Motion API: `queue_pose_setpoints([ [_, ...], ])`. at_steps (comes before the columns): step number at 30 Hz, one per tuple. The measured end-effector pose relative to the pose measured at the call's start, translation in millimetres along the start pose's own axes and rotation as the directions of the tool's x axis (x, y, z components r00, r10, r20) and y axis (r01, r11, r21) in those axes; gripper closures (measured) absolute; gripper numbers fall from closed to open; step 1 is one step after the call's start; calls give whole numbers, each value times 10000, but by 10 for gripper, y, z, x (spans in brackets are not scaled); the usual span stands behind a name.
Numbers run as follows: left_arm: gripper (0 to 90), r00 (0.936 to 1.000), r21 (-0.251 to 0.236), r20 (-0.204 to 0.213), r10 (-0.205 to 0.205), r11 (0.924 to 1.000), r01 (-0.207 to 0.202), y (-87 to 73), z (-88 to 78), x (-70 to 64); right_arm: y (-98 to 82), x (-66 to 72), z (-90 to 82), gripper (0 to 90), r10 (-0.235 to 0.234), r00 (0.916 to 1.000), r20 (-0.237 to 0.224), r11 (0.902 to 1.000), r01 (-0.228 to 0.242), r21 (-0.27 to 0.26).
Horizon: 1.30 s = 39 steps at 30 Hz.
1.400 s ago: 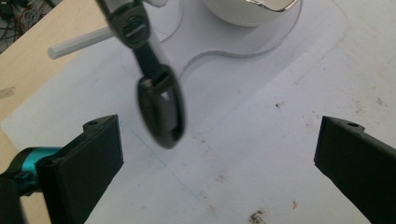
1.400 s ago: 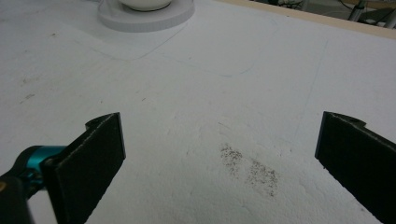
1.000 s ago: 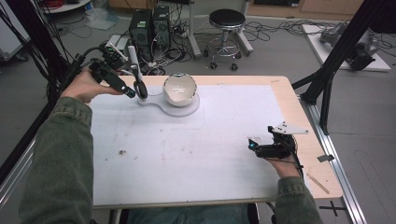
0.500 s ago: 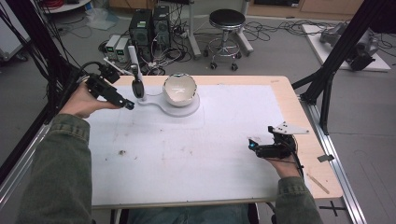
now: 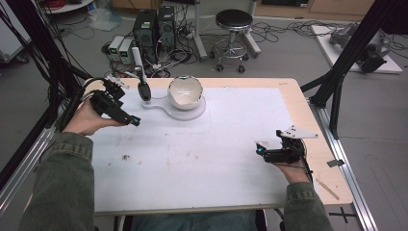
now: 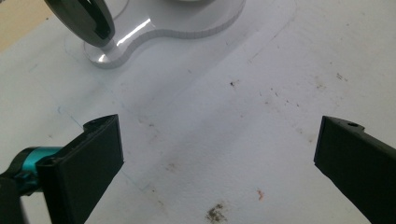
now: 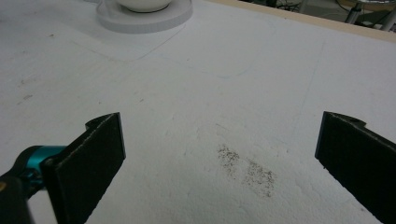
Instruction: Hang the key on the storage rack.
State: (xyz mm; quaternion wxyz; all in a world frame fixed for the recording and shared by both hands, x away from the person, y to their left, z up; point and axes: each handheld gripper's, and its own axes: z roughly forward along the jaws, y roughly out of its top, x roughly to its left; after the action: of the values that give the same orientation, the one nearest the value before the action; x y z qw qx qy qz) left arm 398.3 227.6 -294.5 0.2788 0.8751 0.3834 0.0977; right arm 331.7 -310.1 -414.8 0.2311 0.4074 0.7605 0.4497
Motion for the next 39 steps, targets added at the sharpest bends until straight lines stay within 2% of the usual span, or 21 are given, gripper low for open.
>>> queue_pose_setpoints([
  [7,18,9998,-233,168,-144,9996,148,-201,63,-48,-5,8,9,6,-85,10000,48,9999,85,57],
  [12,17,9998,-206,198,-42,9998,46,-314,155,-117,-5,0,12,6,-81,9999,75,10000,80,57],
  [18,17,9994,-227,82,333,9992,-331,-373,190,-220,-5,0,-4,6,-68,10000,52,10000,68,0],
  [22,17,9992,-311,96,380,9988,-377,-439,223,-253,-8,-3,-7,6,-95,9999,53,10000,95,22],
  [30,17,9997,-761,70,213,9969,-207,-670,270,-267,-9,4,-1,6,-119,9999,24,9999,119,55],
  [34,17,9998,-1172,-29,-185,9929,180,-823,278,-236,-11,5,-3,6,-121,9999,33,9999,120,67],
  [39,17,9993,-1526,-102,-373,9877,353,-989,268,-229,-14,8,-4,6,-113,9999,32,9999,113,80],
])
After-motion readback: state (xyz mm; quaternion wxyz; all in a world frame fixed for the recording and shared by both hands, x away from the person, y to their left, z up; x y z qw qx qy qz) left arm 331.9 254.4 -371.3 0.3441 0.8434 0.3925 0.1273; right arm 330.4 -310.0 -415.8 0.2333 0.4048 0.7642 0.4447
